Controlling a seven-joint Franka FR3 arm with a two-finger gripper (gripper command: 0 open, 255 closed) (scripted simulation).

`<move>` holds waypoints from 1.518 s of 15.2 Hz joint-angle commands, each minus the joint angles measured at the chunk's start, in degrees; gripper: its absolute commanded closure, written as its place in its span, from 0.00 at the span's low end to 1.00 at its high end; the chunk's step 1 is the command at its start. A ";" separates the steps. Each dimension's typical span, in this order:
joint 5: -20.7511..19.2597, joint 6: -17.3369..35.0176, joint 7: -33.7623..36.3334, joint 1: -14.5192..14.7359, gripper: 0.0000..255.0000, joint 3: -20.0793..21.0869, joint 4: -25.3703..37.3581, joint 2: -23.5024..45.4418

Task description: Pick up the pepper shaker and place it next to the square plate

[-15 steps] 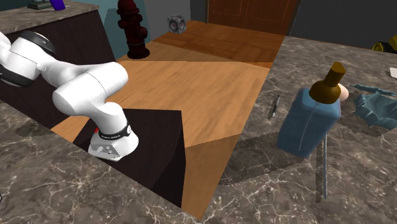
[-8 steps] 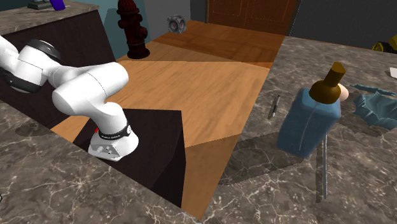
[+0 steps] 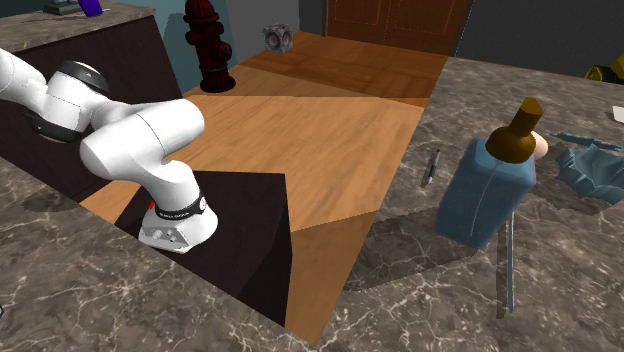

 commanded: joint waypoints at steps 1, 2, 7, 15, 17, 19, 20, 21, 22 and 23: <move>-0.13 0.34 -0.34 -0.37 1.00 -0.31 -0.16 -0.01; -0.13 0.34 -0.34 -0.37 1.00 -0.32 -0.16 -0.01; -0.13 0.34 -0.35 -0.37 0.00 -0.32 -0.16 -0.01; 2.47 -0.41 -0.49 1.74 0.00 2.02 6.10 5.69; 3.05 -0.66 -0.63 2.25 0.00 2.54 7.83 7.21; 3.05 -0.65 -0.63 2.25 0.00 2.54 7.82 7.21; 3.05 -0.66 -0.63 2.25 0.00 2.54 7.82 7.21; 3.05 -0.66 -0.63 2.25 0.00 2.54 7.82 7.21; 3.05 -0.66 -0.63 2.25 0.00 2.54 7.82 7.21; 3.05 -0.66 -0.63 2.25 0.00 2.54 7.82 7.21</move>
